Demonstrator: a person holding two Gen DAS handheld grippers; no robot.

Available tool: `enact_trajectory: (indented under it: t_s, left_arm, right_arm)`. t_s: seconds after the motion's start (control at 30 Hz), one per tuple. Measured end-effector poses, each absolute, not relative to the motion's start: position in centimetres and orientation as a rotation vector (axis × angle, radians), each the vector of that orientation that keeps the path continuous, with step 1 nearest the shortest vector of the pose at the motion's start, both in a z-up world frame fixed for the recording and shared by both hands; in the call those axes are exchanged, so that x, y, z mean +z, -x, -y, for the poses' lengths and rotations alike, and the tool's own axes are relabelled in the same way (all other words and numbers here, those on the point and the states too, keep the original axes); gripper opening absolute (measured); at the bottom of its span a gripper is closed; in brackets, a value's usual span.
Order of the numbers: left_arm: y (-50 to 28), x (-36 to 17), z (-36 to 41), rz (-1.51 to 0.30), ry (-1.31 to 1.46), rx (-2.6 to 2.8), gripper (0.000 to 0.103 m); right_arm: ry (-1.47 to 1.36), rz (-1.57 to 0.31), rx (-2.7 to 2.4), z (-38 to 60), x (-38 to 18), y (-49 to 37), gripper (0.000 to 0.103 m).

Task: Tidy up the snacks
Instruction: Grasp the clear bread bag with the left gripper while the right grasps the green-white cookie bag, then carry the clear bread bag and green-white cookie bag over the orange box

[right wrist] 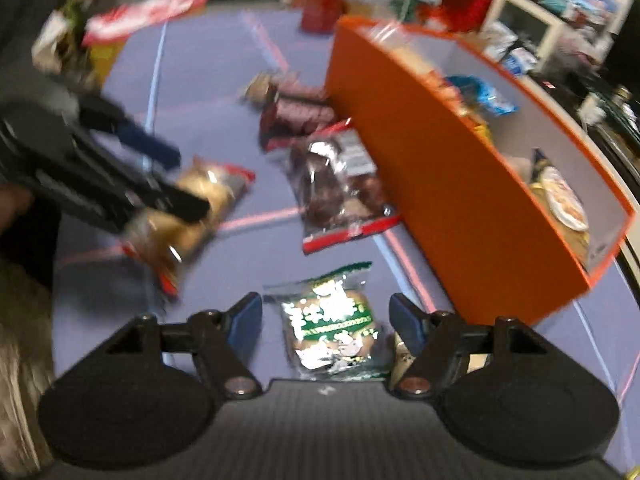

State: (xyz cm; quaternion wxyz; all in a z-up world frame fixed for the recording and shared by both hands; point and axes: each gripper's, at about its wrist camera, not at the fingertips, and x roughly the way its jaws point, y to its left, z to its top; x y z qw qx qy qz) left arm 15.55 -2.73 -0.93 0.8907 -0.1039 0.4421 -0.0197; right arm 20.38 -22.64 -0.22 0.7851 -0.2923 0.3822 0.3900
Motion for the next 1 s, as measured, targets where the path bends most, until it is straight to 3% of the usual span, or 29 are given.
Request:
enact_trajectory:
  t_s: [0.03, 0.2, 0.37, 0.6, 0.63, 0.7, 0.73, 1.0]
  left_arm:
    - [-15.5, -1.0, 2.3, -0.939, 0.233, -0.021, 0.086]
    - [-14.9, -0.7, 0.5, -0.972, 0.352, 0.014, 0.082]
    - [-14.6, -0.6, 0.9, -0.997, 0.396, 0.027, 0.088]
    - [-15.3, -1.0, 2.8, -0.968, 0.368, 0.082, 0.099]
    - [-15.4, -1.1, 3.1, -0.960, 0.350, 0.088, 0.097]
    - [-15.4, -1.1, 3.8, -0.937, 0.272, 0.096, 0.068]
    - [-15.1, -1.0, 3.8, -0.926, 0.256, 0.061, 0.032]
    - [-13.6, 0.1, 2.6, -0.888, 0.179, -0.112, 0.029]
  right_arm:
    - [0.648, -0.842, 0.846, 22.5, -0.5, -20.7, 0.072]
    - [0.578, -0.938, 0.877, 23.3, -0.7, -22.1, 0.071]
    - [0.489, -0.985, 0.814, 23.8, -0.7, -21.4, 0.064]
    - [0.301, -0.996, 0.543, 23.1, -1.0, -18.1, 0.069]
    - [0.281, -0.989, 0.509, 23.0, -1.0, -17.5, 0.066]
    - [0.235, -0.971, 0.444, 23.0, -1.0, -16.3, 0.062]
    - [0.214, -0.965, 0.422, 23.0, -1.0, -15.7, 0.061]
    - [0.141, -0.933, 0.314, 22.3, -1.0, -12.2, 0.059]
